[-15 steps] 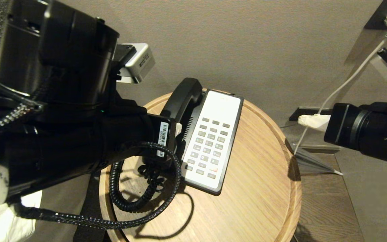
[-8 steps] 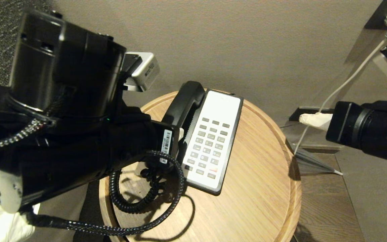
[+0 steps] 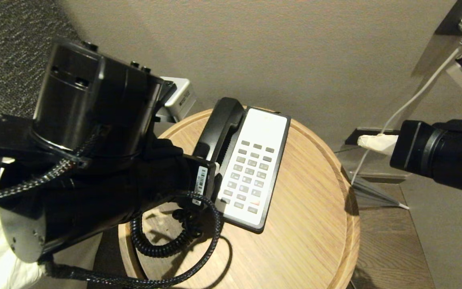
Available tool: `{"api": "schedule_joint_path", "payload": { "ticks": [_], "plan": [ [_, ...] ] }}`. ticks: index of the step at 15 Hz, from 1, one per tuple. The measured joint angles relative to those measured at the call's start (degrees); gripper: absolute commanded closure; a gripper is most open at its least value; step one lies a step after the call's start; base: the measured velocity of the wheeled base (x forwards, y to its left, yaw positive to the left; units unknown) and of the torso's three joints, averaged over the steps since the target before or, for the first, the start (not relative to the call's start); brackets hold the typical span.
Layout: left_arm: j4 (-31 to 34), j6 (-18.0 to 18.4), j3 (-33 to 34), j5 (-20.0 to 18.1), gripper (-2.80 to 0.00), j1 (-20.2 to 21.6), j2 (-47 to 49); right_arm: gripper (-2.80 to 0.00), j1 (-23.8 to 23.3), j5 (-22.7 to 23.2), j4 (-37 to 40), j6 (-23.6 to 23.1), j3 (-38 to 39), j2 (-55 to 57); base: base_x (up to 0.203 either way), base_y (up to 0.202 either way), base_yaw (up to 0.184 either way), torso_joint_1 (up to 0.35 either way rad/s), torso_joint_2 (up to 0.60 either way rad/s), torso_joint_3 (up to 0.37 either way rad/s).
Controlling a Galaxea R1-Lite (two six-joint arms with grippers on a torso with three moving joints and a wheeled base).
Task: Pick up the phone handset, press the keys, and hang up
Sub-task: Put the handset back
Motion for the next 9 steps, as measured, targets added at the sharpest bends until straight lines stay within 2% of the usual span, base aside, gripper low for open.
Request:
{"api": "schedule_joint_path", "payload": {
  "ticks": [9],
  "plan": [
    [-1.7,1.5,1.4,-0.2,0.0,1.3,0.8,0.0,0.1,0.1,-0.1,0.1,0.4,-0.8,0.0,0.0,0.0,0.0,0.0,0.0]
  ]
}}
